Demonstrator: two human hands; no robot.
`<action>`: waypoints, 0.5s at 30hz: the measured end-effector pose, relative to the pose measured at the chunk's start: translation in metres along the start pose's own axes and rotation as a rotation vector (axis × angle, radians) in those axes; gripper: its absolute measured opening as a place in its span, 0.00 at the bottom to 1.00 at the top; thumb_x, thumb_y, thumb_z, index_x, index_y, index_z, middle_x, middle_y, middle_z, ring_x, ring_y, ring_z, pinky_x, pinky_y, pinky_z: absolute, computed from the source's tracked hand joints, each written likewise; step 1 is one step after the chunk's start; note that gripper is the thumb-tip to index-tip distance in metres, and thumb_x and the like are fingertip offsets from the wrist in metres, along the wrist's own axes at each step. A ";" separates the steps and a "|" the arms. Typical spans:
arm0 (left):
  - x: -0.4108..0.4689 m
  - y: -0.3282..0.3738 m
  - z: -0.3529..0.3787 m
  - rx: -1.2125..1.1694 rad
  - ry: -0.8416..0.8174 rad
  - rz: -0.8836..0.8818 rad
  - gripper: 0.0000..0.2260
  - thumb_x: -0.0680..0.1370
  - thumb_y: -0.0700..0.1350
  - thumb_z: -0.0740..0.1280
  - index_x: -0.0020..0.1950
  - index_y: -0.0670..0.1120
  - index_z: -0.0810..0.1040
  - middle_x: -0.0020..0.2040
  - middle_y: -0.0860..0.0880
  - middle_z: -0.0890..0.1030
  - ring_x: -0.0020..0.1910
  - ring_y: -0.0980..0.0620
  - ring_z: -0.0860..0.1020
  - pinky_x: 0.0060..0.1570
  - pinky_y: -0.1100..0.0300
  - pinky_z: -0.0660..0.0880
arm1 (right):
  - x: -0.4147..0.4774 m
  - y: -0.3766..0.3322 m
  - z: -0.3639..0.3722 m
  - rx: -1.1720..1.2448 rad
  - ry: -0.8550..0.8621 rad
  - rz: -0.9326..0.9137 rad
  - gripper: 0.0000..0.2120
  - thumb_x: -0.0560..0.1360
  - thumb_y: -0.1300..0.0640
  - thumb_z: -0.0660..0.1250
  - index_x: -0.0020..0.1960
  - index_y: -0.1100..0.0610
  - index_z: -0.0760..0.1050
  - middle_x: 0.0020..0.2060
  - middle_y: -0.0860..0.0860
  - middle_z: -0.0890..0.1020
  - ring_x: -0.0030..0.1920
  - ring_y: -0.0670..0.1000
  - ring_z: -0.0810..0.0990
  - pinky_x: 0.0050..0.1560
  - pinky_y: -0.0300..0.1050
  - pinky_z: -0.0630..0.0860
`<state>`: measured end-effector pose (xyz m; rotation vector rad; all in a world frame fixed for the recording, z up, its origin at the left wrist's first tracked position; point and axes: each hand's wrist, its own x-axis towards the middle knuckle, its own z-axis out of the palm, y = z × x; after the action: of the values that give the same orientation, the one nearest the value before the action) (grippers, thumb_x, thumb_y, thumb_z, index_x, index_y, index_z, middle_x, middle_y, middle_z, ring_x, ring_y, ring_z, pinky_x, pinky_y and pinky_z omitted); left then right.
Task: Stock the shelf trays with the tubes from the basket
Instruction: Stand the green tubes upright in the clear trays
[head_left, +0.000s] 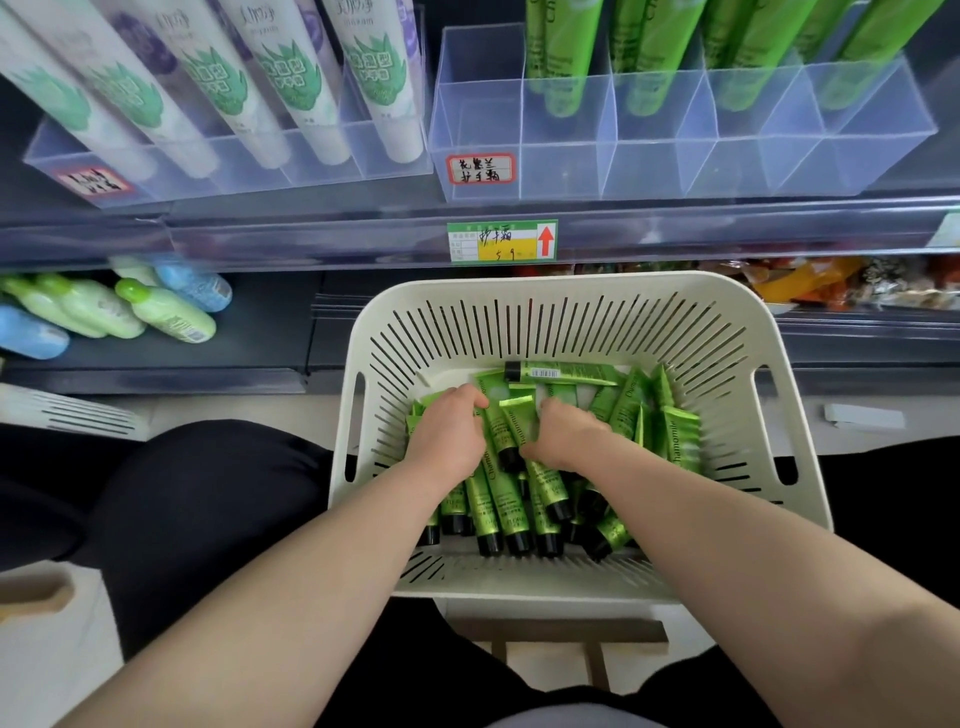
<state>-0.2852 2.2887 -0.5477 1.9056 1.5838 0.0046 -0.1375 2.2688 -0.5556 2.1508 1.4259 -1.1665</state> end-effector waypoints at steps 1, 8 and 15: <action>0.000 0.000 0.000 0.004 -0.002 -0.001 0.13 0.81 0.39 0.59 0.65 0.46 0.73 0.65 0.48 0.74 0.62 0.50 0.74 0.60 0.53 0.73 | -0.002 0.000 -0.001 -0.029 -0.009 -0.009 0.32 0.73 0.43 0.68 0.70 0.57 0.64 0.60 0.55 0.76 0.60 0.58 0.74 0.60 0.55 0.73; 0.012 0.009 0.004 0.037 -0.020 -0.016 0.13 0.81 0.41 0.61 0.66 0.45 0.73 0.66 0.47 0.74 0.62 0.49 0.74 0.59 0.53 0.74 | -0.030 0.027 -0.020 0.253 0.163 -0.168 0.18 0.75 0.47 0.66 0.58 0.57 0.68 0.44 0.50 0.76 0.43 0.51 0.75 0.41 0.47 0.75; 0.034 0.034 0.018 0.018 -0.029 -0.210 0.22 0.78 0.42 0.68 0.69 0.40 0.65 0.51 0.45 0.78 0.47 0.46 0.79 0.39 0.56 0.75 | -0.052 0.059 -0.026 0.499 0.208 -0.185 0.14 0.79 0.42 0.58 0.43 0.52 0.67 0.36 0.46 0.71 0.31 0.45 0.68 0.29 0.39 0.61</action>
<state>-0.2392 2.3083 -0.5591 1.7368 1.7614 -0.1270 -0.0834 2.2266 -0.5098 2.5790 1.5779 -1.5384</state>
